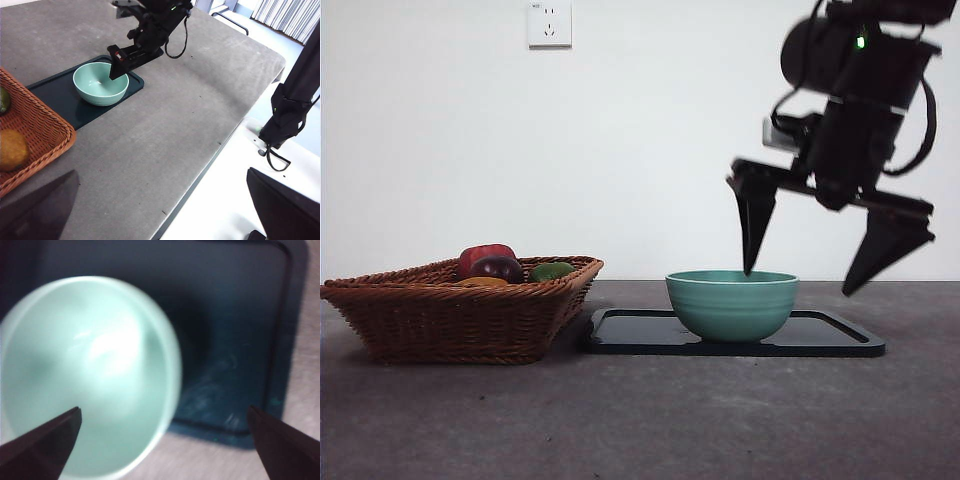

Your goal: Pick up the wifruite, put it on the bowl, pick up the plate, put it on desk

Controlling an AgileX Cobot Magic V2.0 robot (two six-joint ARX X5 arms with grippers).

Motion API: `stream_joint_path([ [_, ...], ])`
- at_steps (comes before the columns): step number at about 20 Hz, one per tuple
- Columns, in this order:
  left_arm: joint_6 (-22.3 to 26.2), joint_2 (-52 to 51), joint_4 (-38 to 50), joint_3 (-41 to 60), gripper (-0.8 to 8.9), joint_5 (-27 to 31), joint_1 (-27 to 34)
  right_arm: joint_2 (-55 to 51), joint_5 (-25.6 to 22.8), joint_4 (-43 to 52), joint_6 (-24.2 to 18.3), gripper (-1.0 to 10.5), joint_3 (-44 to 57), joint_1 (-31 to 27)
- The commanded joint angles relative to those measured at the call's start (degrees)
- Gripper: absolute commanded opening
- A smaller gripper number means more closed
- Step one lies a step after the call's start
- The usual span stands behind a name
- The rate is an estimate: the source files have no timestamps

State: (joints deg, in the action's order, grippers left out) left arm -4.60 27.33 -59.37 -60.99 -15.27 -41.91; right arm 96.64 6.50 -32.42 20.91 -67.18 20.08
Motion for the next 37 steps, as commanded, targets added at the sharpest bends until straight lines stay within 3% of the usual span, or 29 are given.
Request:
stream_joint_path([
  [1, -0.4, 0.3, 0.7, -0.3, 6.02, -0.3, -0.5, 2.6, 0.8, 2.3, 1.2, 5.6, -0.8, -0.7],
  [6, -0.4, 0.3, 0.7, -0.3, 6.02, -0.3, -0.5, 4.5, 2.7, 4.1, 1.2, 1.6, -0.8, -1.1],
  [9, -0.4, 0.3, 0.7, -0.3, 6.02, -0.3, -0.5, 5.4, 4.1, 3.7, 1.2, 0.1, -0.8, -1.1],
  [17, -0.4, 0.3, 0.7, -0.3, 6.02, -0.3, -0.5, 1.2, 4.2, 1.0, 0.2, 0.1, -1.9, -1.5],
  [22, -0.4, 0.3, 0.7, -0.3, 6.02, -0.3, -0.5, -5.9, 3.5, -12.6, -9.6, 0.1, -1.9, -1.5],
  [25, -0.4, 0.3, 0.7, -0.3, 6.02, -0.3, -0.5, -8.7, 3.6, -19.7, -12.2, 0.1, -1.2, -1.2],
  [31, -0.4, 0.3, 0.7, -0.3, 6.02, -0.3, -0.5, -13.4, 3.7, -18.7, -12.1, 0.1, 7.2, 6.2],
  [37, -0.4, 0.3, 0.7, -0.3, 6.02, -0.3, -0.5, -13.5, 4.1, -9.9, -8.7, 0.1, 14.3, 13.7],
])
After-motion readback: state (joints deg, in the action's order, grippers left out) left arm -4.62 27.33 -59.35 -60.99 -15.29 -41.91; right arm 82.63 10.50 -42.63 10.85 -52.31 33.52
